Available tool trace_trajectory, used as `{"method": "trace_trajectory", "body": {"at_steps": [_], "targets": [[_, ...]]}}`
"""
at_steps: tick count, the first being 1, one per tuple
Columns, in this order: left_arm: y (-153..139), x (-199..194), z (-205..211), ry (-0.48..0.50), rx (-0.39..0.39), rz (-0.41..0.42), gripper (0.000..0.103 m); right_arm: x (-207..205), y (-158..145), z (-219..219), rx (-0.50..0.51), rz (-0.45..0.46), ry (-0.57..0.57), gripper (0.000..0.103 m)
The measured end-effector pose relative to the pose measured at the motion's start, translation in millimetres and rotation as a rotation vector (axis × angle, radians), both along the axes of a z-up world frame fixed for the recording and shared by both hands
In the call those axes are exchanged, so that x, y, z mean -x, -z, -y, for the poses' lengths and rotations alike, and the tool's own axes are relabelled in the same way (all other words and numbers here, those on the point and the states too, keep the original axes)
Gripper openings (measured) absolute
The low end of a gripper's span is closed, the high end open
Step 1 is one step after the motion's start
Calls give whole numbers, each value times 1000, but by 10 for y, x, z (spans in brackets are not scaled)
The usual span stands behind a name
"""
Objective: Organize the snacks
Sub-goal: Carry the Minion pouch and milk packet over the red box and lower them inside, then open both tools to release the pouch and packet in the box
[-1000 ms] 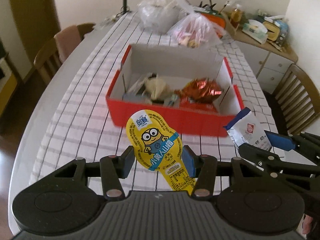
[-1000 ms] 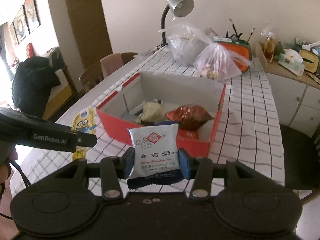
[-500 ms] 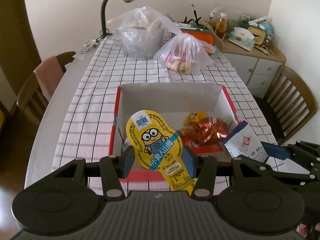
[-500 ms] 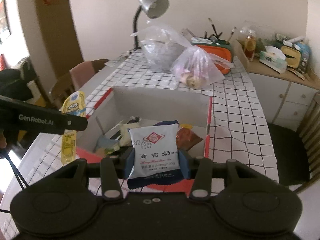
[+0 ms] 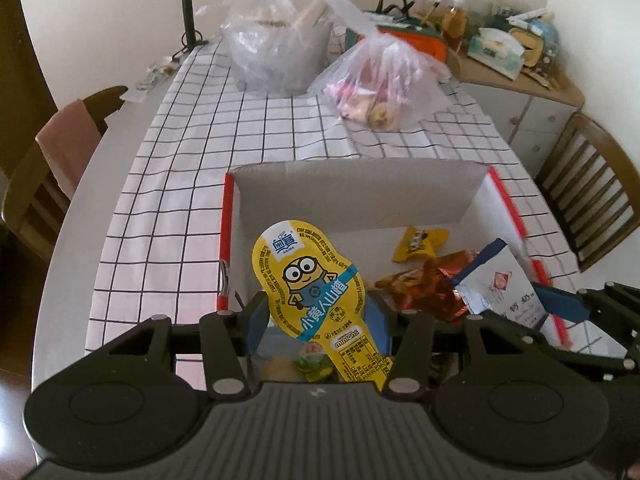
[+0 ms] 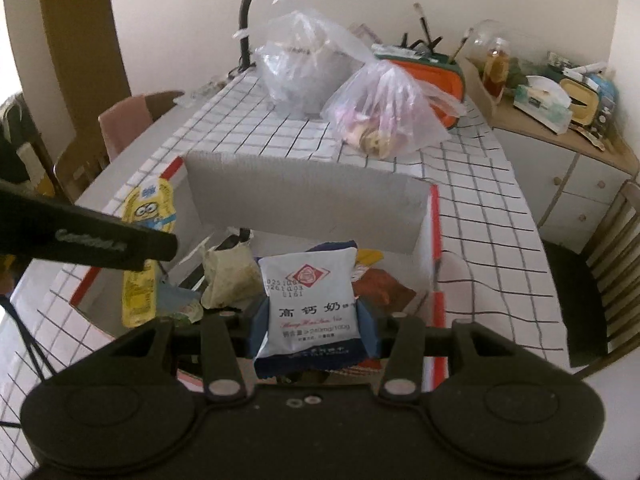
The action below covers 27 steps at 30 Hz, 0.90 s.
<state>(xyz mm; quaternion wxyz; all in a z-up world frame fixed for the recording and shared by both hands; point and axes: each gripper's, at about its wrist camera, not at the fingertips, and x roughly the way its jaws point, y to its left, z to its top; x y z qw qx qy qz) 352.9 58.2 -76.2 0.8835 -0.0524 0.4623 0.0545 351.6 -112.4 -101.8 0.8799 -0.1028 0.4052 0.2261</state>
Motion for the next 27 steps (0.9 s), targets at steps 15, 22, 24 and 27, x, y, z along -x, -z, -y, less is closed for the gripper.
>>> {"method": "trace_trajectory", "body": {"at_steps": [15, 22, 24, 27], "targets": [[457, -128, -20, 41, 3, -97, 51, -11, 338, -201, 60, -60, -38, 40], [559, -122, 18, 35, -2, -128, 51, 20, 329, -167, 49, -64, -32, 45], [565, -107, 14, 31, 4, -132, 51, 36, 308, -140, 34, -69, -27, 46], [536, -65, 5, 27, 9, -121, 55, 64, 255, -99, 13, -71, -19, 50]]}}
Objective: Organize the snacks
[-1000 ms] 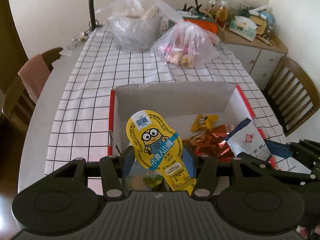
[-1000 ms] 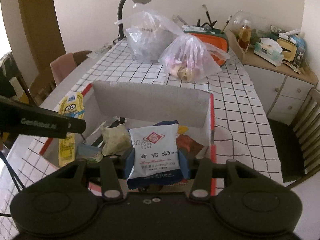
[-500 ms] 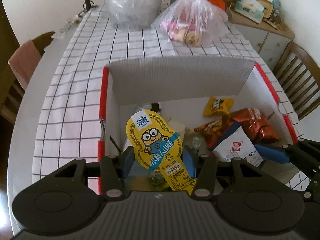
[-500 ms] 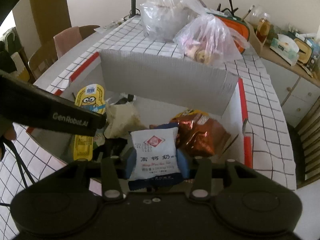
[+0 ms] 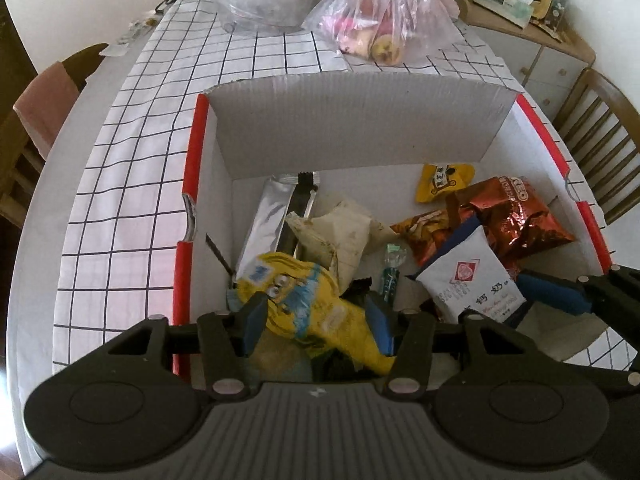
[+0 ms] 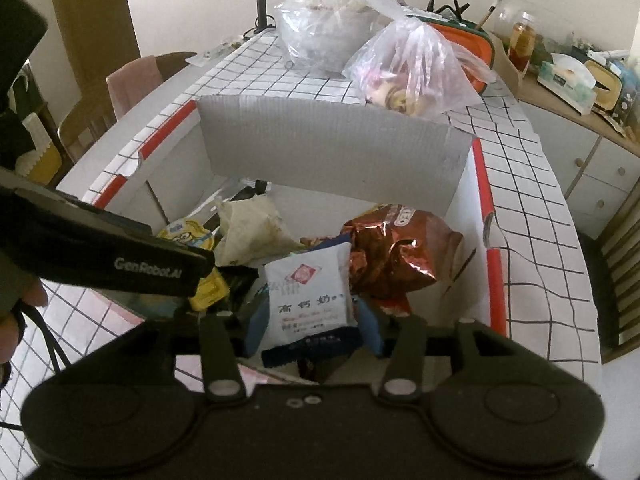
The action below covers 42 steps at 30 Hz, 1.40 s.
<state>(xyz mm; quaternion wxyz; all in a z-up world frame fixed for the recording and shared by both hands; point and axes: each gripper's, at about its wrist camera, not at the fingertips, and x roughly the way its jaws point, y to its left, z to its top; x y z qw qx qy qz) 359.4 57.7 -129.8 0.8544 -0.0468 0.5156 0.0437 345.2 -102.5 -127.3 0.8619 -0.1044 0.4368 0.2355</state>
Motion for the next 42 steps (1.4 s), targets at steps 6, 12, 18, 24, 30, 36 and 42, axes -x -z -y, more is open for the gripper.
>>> {"method": "trace_trajectory", "body": {"at_steps": [6, 12, 18, 24, 30, 36, 42], "targets": [[-138, 138, 10, -8, 20, 31, 59, 125, -204, 146, -66, 12, 8, 58], [-381, 362, 50, -10, 29, 97, 64, 305, -407, 358, -102, 60, 18, 69], [-613, 626, 122, -17, 30, 161, 68, 504, -629, 557, -147, 115, 24, 82], [-781, 865, 162, -19, 36, 212, 69, 698, -846, 651, -193, 159, 21, 93], [-887, 1122, 210, -27, 7, 247, 71, 909, -1033, 703, -241, 192, 1, 100], [-962, 1350, 221, -28, 20, 270, 71, 1069, -1101, 764, -279, 194, 6, 103], [-1062, 1584, 261, -8, 36, 307, 79, 1210, -1096, 863, -299, 182, 34, 103]]}}
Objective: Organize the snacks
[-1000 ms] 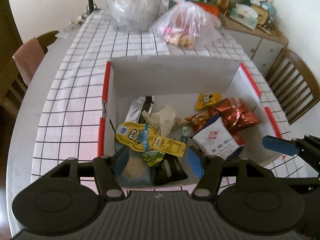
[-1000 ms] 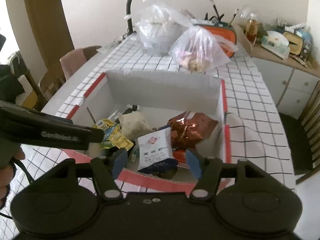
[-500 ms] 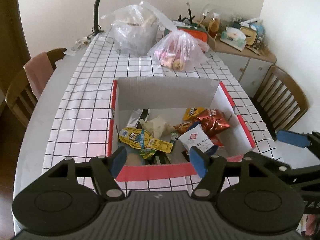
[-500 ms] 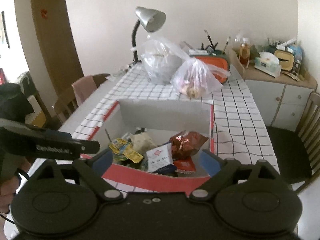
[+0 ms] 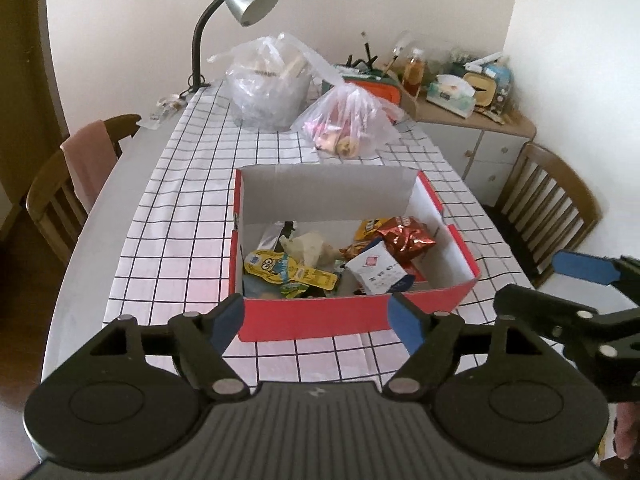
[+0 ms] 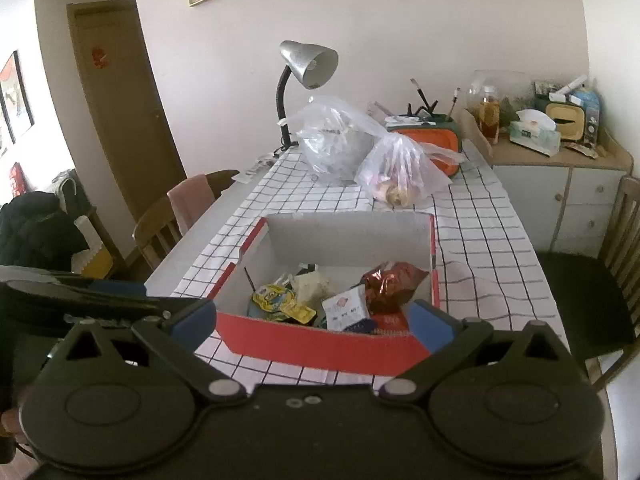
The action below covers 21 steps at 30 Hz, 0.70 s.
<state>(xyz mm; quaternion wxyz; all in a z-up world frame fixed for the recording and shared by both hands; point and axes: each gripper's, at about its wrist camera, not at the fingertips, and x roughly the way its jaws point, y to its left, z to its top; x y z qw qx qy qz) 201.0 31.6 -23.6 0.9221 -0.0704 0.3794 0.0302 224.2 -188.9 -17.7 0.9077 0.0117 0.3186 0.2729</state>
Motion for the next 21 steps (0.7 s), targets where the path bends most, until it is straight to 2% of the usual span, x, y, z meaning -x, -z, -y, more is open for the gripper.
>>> {"method": "trace_trajectory", "body": {"at_steps": [10, 21], "targets": [[-87, 246, 12, -16, 38, 27, 99, 138, -5, 118, -43, -23, 28, 103], [-150, 399, 60, -10, 53, 42, 100, 222, -7, 126, -51, -26, 36, 103]]}}
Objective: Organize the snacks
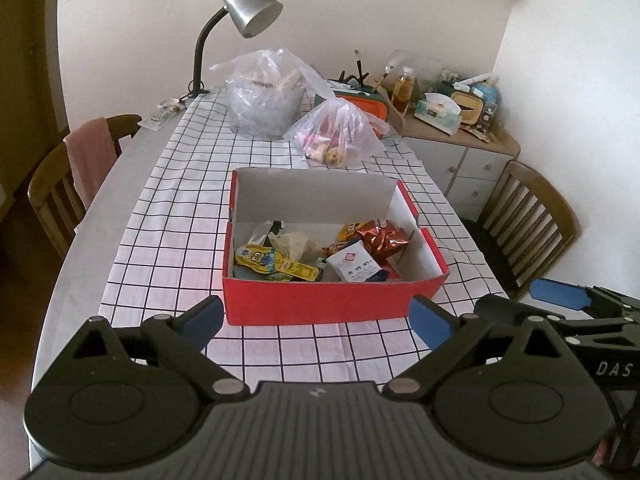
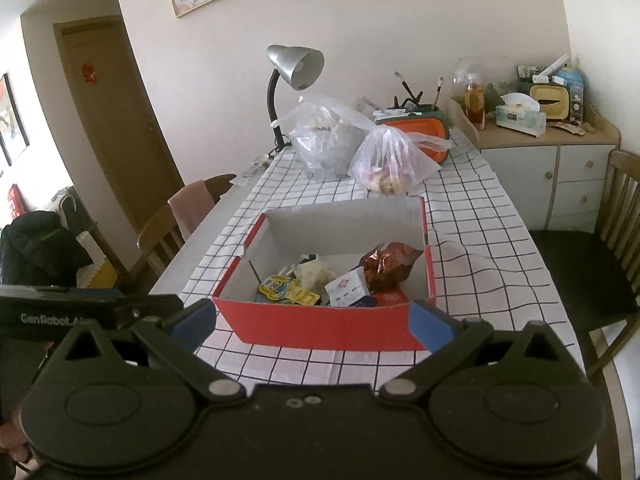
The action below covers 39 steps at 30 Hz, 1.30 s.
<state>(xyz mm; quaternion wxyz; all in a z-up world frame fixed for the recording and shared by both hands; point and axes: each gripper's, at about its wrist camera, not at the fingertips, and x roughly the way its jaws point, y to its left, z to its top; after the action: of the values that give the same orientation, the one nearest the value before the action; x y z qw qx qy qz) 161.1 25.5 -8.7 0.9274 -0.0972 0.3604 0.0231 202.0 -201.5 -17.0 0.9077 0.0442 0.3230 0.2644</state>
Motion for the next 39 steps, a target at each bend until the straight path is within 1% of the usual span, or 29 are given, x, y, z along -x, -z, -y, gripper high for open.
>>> {"method": "trace_trajectory", "body": {"at_steps": [16, 39], "targets": [[-27, 50, 21, -11, -3, -8, 100, 24, -26, 4, -2, 5, 2, 103], [-99, 71, 26, 0, 11, 16, 100, -3, -63, 5, 5, 23, 13, 103]]}}
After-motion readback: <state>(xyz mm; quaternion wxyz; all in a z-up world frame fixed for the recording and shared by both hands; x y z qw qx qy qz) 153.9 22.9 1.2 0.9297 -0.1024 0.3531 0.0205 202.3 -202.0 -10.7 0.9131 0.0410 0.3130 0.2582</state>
